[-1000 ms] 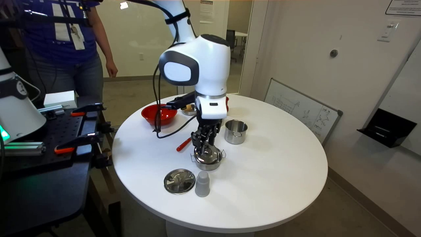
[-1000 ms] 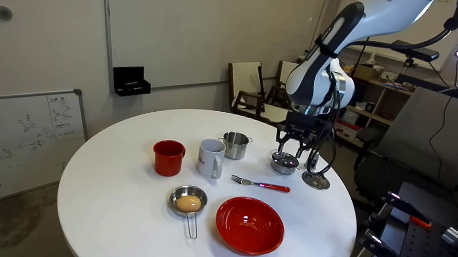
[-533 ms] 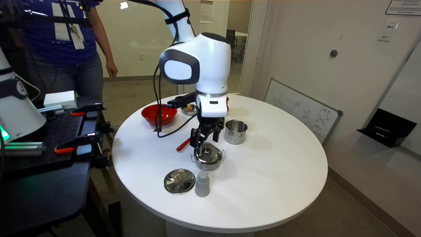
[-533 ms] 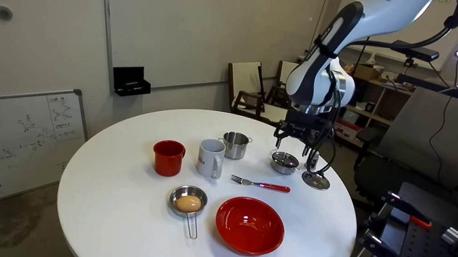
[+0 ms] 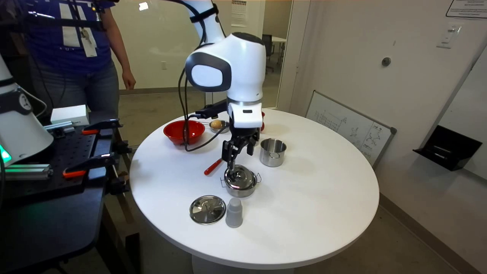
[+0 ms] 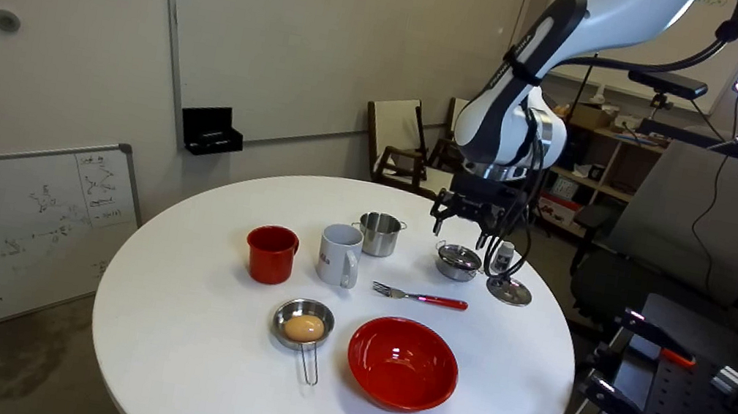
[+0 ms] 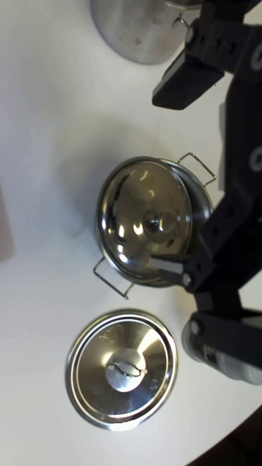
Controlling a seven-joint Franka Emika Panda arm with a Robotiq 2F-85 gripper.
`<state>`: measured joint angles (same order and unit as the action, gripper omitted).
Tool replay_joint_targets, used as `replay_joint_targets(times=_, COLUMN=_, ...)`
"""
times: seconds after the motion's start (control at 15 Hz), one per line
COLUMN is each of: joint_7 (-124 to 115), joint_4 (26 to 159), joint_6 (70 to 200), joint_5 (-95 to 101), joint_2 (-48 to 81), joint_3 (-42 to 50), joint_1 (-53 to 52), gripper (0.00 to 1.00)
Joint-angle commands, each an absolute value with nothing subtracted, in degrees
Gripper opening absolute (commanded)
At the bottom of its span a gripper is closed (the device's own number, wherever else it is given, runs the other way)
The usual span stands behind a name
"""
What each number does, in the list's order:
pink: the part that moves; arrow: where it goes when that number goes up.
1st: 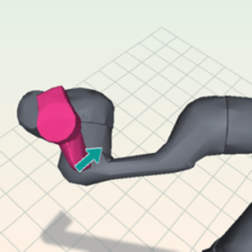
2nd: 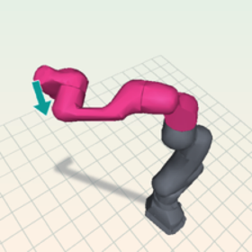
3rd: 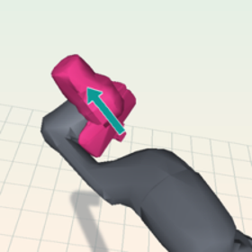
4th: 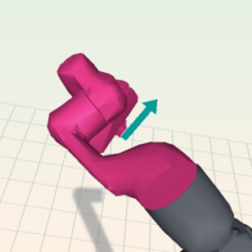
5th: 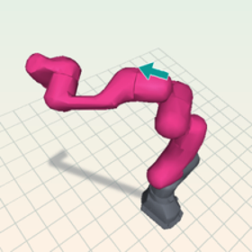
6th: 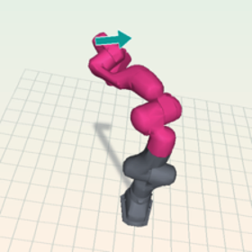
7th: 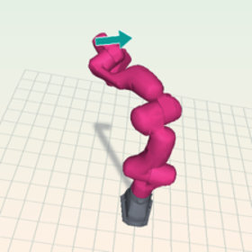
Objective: Cover the smaller pot with the lid on the left
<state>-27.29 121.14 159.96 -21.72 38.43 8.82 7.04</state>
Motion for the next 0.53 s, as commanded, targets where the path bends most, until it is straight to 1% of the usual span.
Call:
replay_joint_targets(times=0.0, joint_7=-25.53, joint_4=121.78, joint_6=160.31, joint_5=-23.54, joint_2=37.73, joint_3=6.25, joint_1=8.63, gripper=0.80)
replay_joint_targets(times=0.13, joint_7=-25.57, joint_4=121.55, joint_6=160.38, joint_5=-23.69, joint_2=38.10, joint_3=5.82, joint_1=8.99, gripper=0.68)
replay_joint_targets(times=0.2, joint_7=-25.48, joint_4=121.37, joint_6=160.29, joint_5=-23.82, joint_2=38.27, joint_3=5.61, joint_1=9.28, gripper=0.60)
replay_joint_targets(times=0.27, joint_7=-25.26, joint_4=121.24, joint_6=160.34, joint_5=-24.02, joint_2=38.41, joint_3=5.29, joint_1=9.63, gripper=0.54)
replay_joint_targets(times=0.33, joint_7=-25.06, joint_4=120.95, joint_6=160.42, joint_5=-24.21, joint_2=38.67, joint_3=4.95, joint_1=9.98, gripper=0.45)
replay_joint_targets(times=0.47, joint_7=-24.82, joint_4=120.67, joint_6=160.36, joint_5=-24.33, joint_2=38.99, joint_3=4.58, joint_1=10.47, gripper=0.31)
